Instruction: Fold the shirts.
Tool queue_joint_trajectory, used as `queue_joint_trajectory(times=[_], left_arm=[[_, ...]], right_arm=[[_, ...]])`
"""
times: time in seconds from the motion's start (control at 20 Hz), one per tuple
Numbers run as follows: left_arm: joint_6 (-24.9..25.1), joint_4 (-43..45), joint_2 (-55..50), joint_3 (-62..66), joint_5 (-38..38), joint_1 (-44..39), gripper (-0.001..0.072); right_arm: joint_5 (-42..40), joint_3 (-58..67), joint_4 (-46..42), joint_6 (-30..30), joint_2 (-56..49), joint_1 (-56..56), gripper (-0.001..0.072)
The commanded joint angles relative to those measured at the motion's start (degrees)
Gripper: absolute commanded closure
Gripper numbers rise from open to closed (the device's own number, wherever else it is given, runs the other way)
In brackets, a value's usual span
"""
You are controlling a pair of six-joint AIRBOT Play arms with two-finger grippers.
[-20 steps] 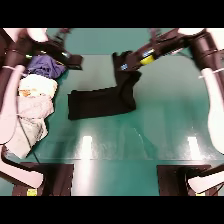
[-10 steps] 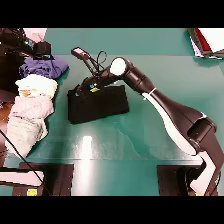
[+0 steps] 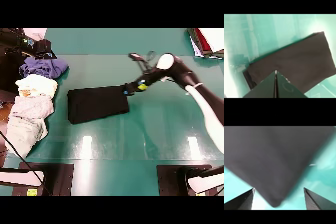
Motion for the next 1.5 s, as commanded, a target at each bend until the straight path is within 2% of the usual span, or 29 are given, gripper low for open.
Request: queue_joint_trajectory(times=[0.0,0.1,0.25,0.55,0.6,0.65,0.7,0.75,0.8,1.0,1.15,1.45], left_arm=[[0.00,-0.70,0.04,0.04,1.01,0.02,0.0683],[0.00,-0.70,0.04,0.04,1.18,0.02,0.0683],[0.00,-0.70,-0.07,-0.04,1.25,0.02,0.0684],[0.04,-0.70,-0.07,-0.13,1.09,0.02,0.0684],[0.02,-0.70,-0.07,-0.13,1.01,0.02,0.0684],[0.02,-0.72,-0.07,-0.13,1.01,0.02,0.0683],[0.00,-0.74,-0.07,-0.15,0.96,0.02,0.0684],[0.00,-0.96,-0.07,-0.15,0.90,0.00,0.0684],[0.00,-1.42,-0.07,-0.13,0.66,0.02,0.0684],[0.28,-2.43,-0.07,-0.13,0.57,-1.81,0.0684],[2.12,-2.38,-0.07,-0.13,0.85,-6.38,0.0684],[2.95,-2.43,-0.07,-0.13,1.75,-12.35,0.0684]], right_arm=[[-3.52,-10.10,10.82,2.03,0.46,-9.27,-0.0003],[-3.85,-11.02,16.44,-0.85,-2.84,-9.92,0.0004],[-3.04,-7.37,20.06,-1.33,-9.22,-6.86,0.0004],[4.22,6.34,20.85,-1.36,-20.59,2.29,0.0004],[5.09,8.11,20.83,-1.36,-21.68,3.28,0.0035],[5.20,9.22,20.72,-1.38,-22.18,3.98,0.0153],[4.90,9.81,20.63,-2.25,-22.16,4.37,0.0307],[5.11,10.51,20.72,-3.10,-22.16,4.59,0.0468],[5.20,11.17,20.61,-3.26,-22.12,4.61,0.0677],[4.02,10.27,18.58,-3.17,-17.97,3.19,0.0694],[-0.13,2.32,13.92,-1.84,-9.53,-1.68,0.0694],[-1.18,-18.71,1.88,1.40,12.72,-24.98,0.0694]])
